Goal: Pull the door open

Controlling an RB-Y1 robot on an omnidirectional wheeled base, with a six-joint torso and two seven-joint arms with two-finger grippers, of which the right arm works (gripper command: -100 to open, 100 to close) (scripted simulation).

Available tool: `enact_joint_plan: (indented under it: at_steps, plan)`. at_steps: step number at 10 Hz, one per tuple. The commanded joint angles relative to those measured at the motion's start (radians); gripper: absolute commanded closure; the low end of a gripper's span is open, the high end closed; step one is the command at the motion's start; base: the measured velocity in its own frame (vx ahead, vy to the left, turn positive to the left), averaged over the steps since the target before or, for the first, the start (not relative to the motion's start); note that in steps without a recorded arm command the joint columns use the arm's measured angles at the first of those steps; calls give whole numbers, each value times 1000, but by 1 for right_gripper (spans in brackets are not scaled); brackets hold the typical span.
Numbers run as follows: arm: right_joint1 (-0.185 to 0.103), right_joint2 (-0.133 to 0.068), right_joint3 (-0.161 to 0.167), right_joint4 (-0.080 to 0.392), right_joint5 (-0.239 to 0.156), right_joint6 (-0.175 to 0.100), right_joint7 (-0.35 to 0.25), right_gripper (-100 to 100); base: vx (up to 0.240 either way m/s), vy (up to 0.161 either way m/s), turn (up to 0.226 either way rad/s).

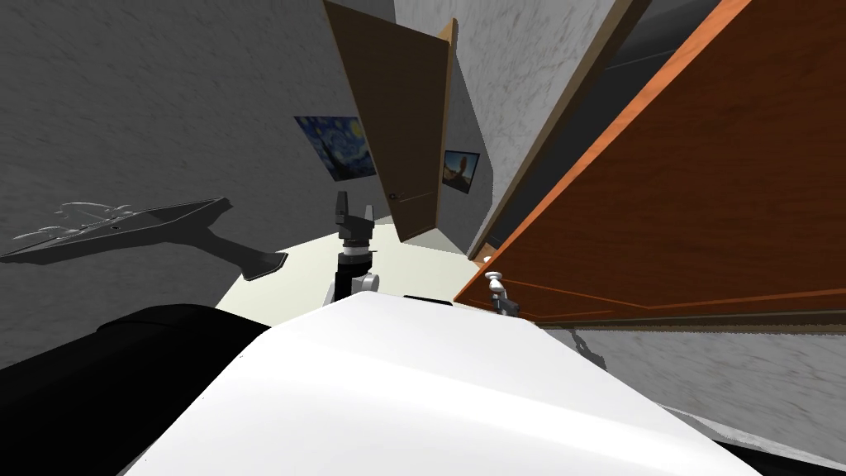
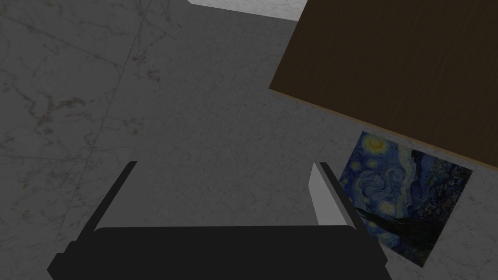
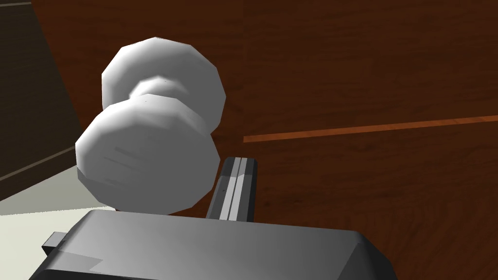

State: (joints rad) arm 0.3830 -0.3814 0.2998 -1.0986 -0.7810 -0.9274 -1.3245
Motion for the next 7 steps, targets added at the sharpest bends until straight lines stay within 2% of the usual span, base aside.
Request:
enact_joint_plan:
  at_steps: [1,7]
  plan:
    - [-8,19,28,-11,15,-7,0,-100,-7,-3,3]
    - [-9,19,29,-10,16,-8,-1,-100,-2,-2,-5]
